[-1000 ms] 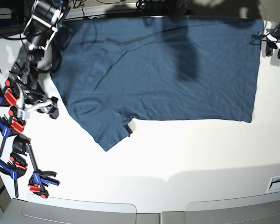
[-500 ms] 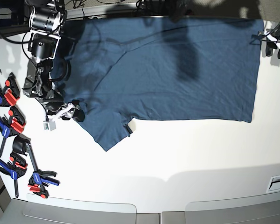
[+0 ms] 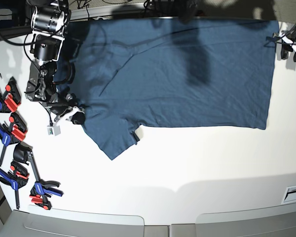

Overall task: Fold the T-shirt properly
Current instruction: 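Move the left gripper to the opposite hem corner and grasp it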

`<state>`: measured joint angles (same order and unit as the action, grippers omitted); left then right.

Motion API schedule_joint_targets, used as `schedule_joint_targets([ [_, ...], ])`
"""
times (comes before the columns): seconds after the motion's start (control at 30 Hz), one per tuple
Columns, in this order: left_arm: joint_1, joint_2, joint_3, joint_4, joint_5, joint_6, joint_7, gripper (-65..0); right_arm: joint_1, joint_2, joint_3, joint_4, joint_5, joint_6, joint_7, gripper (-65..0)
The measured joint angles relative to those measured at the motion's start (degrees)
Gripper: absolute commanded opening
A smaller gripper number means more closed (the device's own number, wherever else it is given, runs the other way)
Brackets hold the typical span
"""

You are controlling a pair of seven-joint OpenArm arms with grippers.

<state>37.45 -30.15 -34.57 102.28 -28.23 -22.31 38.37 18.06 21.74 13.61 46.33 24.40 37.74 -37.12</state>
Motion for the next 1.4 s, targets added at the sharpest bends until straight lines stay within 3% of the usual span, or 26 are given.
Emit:
schedule_joint_targets([
  [0.17, -1.7, 0.0, 0.0, 0.0, -0.5, 0.0, -1.3, -38.8, 0.0, 0.0, 0.0, 0.0, 0.0, 0.0, 0.0, -65.0],
  [0.4, -12.5, 0.2, -0.1, -4.1, -5.1, -0.2, -0.4, -38.7, 0.0, -0.3, 0.0, 0.0, -0.1, 0.0, 0.2, -65.0],
  [0.67, -27.8, -0.2, -0.1, -23.4, -10.1, 0.0, 3.7, -38.6, 0.1, -0.8, 0.0, -0.1, 0.1, 0.0, 0.7, -65.0],
  [0.8, -34.2, -1.0, 0.3, -34.4, -13.3, -2.4, 5.4, -32.2, 0.0, -0.8, 0.0, -0.1, 0.1, 0.0, 0.7, -65.0],
  [1.03, -41.8, -1.6, 8.3, -45.6, -13.2, -3.3, 5.2, -31.0, 0.0, -0.8, 0.0, -0.1, 0.1, 0.0, 0.7, -65.0],
  [1.23, -47.4, -1.8, 18.6, -48.9, -13.6, -3.5, 3.6, -31.0, 0.0, -0.8, 0.0, -0.1, 0.1, 0.0, 0.7, -65.0],
  [1.4, -50.9, -0.8, 23.3, -49.0, -10.1, -3.5, 3.6, -31.0, 0.0, -0.8, 0.0, -0.1, 0.1, 0.0, 0.6, -65.0],
])
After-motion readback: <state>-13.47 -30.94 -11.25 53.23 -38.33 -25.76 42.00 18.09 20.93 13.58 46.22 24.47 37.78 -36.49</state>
